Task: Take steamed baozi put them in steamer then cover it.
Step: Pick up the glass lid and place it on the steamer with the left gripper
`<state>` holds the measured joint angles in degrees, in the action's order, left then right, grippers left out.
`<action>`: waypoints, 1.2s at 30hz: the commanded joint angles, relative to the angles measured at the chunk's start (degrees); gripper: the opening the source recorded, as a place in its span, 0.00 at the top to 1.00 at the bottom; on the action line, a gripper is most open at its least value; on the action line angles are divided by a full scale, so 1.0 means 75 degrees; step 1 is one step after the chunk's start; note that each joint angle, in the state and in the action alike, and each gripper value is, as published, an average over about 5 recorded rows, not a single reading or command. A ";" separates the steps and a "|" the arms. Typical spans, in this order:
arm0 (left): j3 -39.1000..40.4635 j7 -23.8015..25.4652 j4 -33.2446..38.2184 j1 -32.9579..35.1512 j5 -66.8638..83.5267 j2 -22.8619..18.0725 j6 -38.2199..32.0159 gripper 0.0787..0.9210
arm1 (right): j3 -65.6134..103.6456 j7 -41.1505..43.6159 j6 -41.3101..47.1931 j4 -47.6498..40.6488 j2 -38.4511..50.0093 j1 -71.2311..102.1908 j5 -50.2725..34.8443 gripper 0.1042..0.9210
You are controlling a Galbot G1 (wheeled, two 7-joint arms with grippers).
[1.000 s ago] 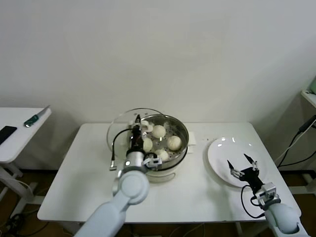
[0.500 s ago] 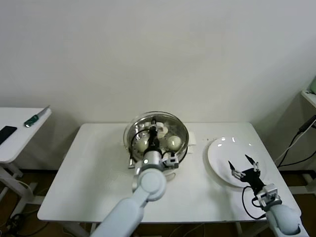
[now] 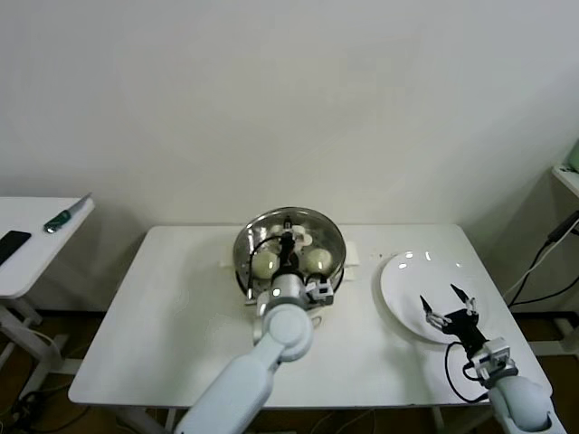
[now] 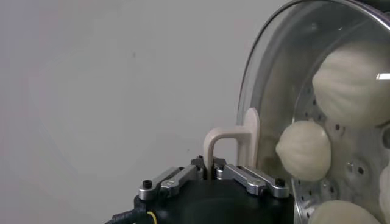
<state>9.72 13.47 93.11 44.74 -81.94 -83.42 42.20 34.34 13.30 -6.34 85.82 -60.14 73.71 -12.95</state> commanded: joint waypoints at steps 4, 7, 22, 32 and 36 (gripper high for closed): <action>0.0070 -0.0113 -0.0392 -0.0066 0.0086 -0.0109 0.0374 0.91 | -0.0005 0.0010 -0.0012 -0.0020 -0.0003 -0.0030 0.0006 0.12; 0.0068 -0.0121 -0.0411 -0.0092 0.0102 -0.0100 0.0374 0.91 | -0.0013 0.0011 -0.0016 -0.0030 -0.0017 -0.0039 0.0009 0.12; 0.0153 -0.0116 -0.0534 -0.0195 0.0092 -0.0092 0.0374 0.91 | 0.0038 0.0042 -0.0059 -0.0068 -0.0059 -0.0005 0.0026 0.12; 0.0164 -0.0081 -0.0536 -0.0192 0.0082 -0.0013 0.0374 0.91 | 0.0027 0.0055 -0.0069 -0.0099 -0.0084 -0.0032 0.0033 0.12; 0.0154 -0.0023 -0.0499 -0.0191 0.0091 0.0004 0.0374 0.91 | 0.0033 0.0060 -0.0069 -0.0100 -0.0076 -0.0040 0.0034 0.12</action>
<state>10.87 12.72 89.28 43.23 -81.40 -83.59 42.18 34.55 13.72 -6.85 85.10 -60.74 73.49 -12.67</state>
